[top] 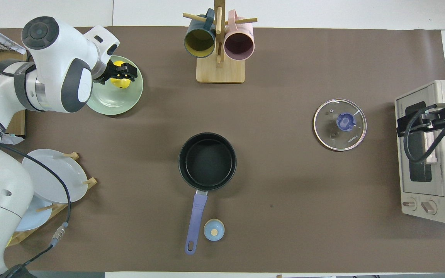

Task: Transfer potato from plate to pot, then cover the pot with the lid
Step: 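Grasp the potato with the left gripper while the right gripper reaches the lid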

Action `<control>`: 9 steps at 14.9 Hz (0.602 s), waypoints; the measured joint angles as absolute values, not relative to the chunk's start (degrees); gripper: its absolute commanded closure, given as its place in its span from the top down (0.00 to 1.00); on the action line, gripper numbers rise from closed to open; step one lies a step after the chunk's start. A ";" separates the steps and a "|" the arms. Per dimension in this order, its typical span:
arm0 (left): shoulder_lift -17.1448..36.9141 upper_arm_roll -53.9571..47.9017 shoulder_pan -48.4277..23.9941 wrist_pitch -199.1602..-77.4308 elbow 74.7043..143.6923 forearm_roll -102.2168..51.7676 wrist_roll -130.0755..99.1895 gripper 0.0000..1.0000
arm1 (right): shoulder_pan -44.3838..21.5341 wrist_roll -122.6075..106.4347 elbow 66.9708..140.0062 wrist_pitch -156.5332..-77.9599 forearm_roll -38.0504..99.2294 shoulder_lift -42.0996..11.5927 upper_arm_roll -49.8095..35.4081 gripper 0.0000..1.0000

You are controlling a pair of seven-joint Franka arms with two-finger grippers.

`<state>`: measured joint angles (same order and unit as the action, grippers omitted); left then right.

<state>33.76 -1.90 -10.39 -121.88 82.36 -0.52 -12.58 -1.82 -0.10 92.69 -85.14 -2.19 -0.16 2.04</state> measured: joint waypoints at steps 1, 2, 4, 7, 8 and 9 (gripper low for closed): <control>34.46 -1.91 -10.20 -121.08 80.88 -0.52 -12.58 1.00 | -1.82 -0.10 92.69 -85.14 -2.19 -0.16 2.04 1.00; 35.01 -1.91 -10.07 -120.68 79.80 -0.52 -12.58 1.00 | -1.82 -0.10 92.69 -85.14 -2.19 -0.16 2.04 1.00; 35.67 -1.91 -9.99 -120.66 78.92 -0.52 -12.58 1.00 | -1.82 -0.10 92.69 -85.14 -2.19 -0.16 2.04 1.00; 36.45 -1.91 -9.96 -120.80 78.67 -0.52 -12.58 1.00 | -1.80 -0.10 92.69 -85.13 -2.19 -0.14 2.05 1.00; 36.65 -1.91 -9.95 -121.17 78.67 -0.52 -12.58 1.00 | -1.73 -0.10 92.68 -85.05 -2.19 -0.03 2.06 1.00; 36.82 -1.91 -9.94 -122.08 78.67 -0.52 -12.58 1.00 | -1.61 -0.10 92.68 -84.75 -2.19 0.23 2.07 1.00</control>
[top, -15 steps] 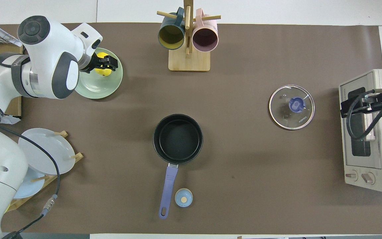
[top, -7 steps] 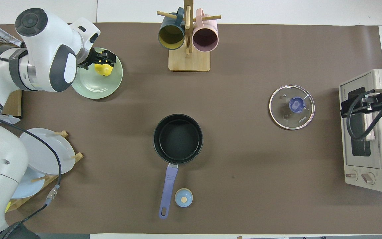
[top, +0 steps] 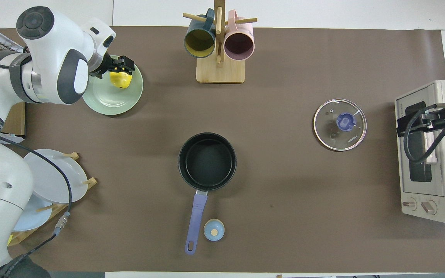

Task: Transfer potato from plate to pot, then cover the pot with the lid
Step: 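Grasp the potato with the left gripper while the right gripper reaches the lid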

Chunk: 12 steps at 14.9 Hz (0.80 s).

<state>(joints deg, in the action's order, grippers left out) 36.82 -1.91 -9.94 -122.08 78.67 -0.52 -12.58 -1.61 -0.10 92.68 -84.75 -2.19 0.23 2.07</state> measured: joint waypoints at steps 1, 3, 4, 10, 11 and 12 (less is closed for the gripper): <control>36.96 -1.91 -9.92 -123.12 78.66 -0.52 -12.58 1.00 | -1.53 -0.10 92.71 -84.27 -2.19 0.55 2.07 1.00; 37.18 -1.91 -9.92 -124.23 78.67 -0.52 -12.58 1.00 | -1.55 -0.11 93.29 -84.03 -1.83 1.17 1.99 1.00; 37.27 -1.91 -9.93 -124.43 78.68 -0.52 -12.58 1.00 | -1.61 -0.11 93.79 -84.50 -0.97 1.35 1.87 1.00; 37.78 -2.00 -10.05 -126.75 80.99 -0.52 -12.58 0.96 | -7.34 -0.13 102.96 -98.26 0.54 2.19 1.05 1.00; 37.78 -2.01 -10.05 -126.81 81.13 -0.52 -12.58 0.85 | -8.26 -0.12 104.08 -100.01 0.54 1.80 0.96 1.00; 37.78 -2.00 -10.03 -126.81 81.16 -0.52 -12.58 0.61 | -8.48 -0.23 104.81 -101.43 0.54 1.06 0.91 1.00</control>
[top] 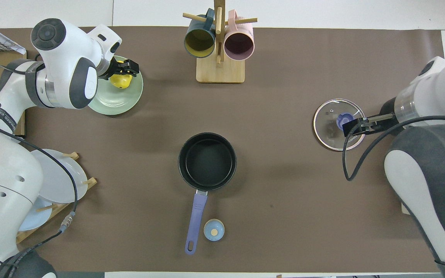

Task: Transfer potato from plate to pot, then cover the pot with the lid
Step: 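Grasp the potato with the left gripper while the right gripper reaches the lid, then carry the potato with the left gripper over the black saucepan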

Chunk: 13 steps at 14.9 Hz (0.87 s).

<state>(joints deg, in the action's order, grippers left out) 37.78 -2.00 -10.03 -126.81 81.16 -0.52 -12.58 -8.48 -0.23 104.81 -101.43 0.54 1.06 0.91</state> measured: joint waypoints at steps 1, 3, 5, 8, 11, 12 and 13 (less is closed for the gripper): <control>37.77 -1.98 -10.00 -126.81 81.15 -0.52 -12.58 0.41 | -8.34 -0.89 105.33 -102.91 0.53 0.03 1.00 1.00; 37.77 -1.94 -9.87 -126.81 81.15 -0.52 -12.54 0.13 | -7.26 -3.69 106.57 -106.81 0.53 -2.39 1.23 1.00; 37.69 -1.94 -9.74 -126.84 81.11 -0.52 -12.49 0.00 | -5.75 -7.15 109.01 -112.07 0.53 -4.37 1.35 1.00; 37.69 -1.96 -9.57 -126.79 81.07 -0.52 -12.48 0.00 | -3.94 -9.93 112.38 -118.54 0.53 -6.05 1.46 1.00; 36.86 -2.25 -9.55 -124.12 79.26 -1.44 -12.50 0.00 | -3.81 -10.07 115.14 -124.89 0.54 -6.70 1.38 1.00; 35.41 -2.35 -9.55 -121.98 78.30 -2.94 -12.50 0.00 | -3.92 -10.07 116.01 -126.41 0.53 -6.72 1.34 1.00; 33.21 -2.47 -9.58 -119.60 77.66 -4.29 -12.50 0.00 | -4.03 -10.10 116.54 -127.17 0.53 -6.72 1.31 1.00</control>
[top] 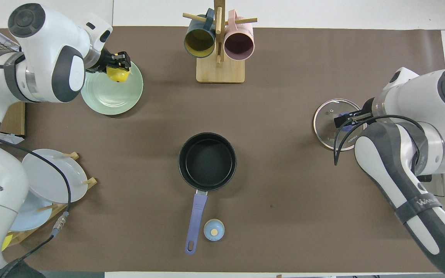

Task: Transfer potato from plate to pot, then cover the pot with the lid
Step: 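Carry the potato with the left gripper over the black saucepan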

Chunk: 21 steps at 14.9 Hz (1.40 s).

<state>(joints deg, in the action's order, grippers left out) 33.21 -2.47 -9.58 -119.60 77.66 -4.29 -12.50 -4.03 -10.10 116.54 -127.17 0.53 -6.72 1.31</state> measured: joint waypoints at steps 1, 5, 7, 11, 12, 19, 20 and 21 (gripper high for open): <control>30.32 -2.66 -9.68 -115.96 77.39 -5.06 -12.76 0.00 | -4.11 -10.44 116.89 -127.39 0.53 -6.76 1.29 1.00; 19.58 -3.31 -14.32 -101.84 78.24 -5.70 -20.64 0.00 | -3.78 -16.09 117.49 -130.70 0.54 -9.32 1.36 1.00; 16.10 -3.51 -19.65 -100.69 81.75 -5.71 -26.74 0.00 | -3.66 -16.64 117.41 -131.84 0.91 -11.60 1.36 1.00; 11.49 -3.67 -29.45 -112.07 95.25 -5.71 -35.28 0.00 | -3.66 -19.71 116.80 -131.97 1.92 -12.95 1.34 1.00; 10.36 -3.66 -31.17 -116.28 99.38 -5.71 -36.24 0.00 | -3.65 -19.86 116.79 -131.97 1.93 -12.98 1.34 1.00; 7.88 -3.23 -34.27 -131.18 114.75 -5.25 -36.68 0.00 | -2.36 -24.92 116.87 -134.70 1.93 -14.93 1.46 0.97; 7.83 -3.24 -34.31 -132.24 115.89 -5.21 -36.58 0.00 | -2.18 -25.25 116.87 -134.87 1.93 -15.15 1.47 0.92; 7.70 -3.33 -34.48 -132.91 116.70 -5.21 -36.52 0.00 | -2.12 -25.28 116.87 -134.92 1.93 -15.23 1.47 0.86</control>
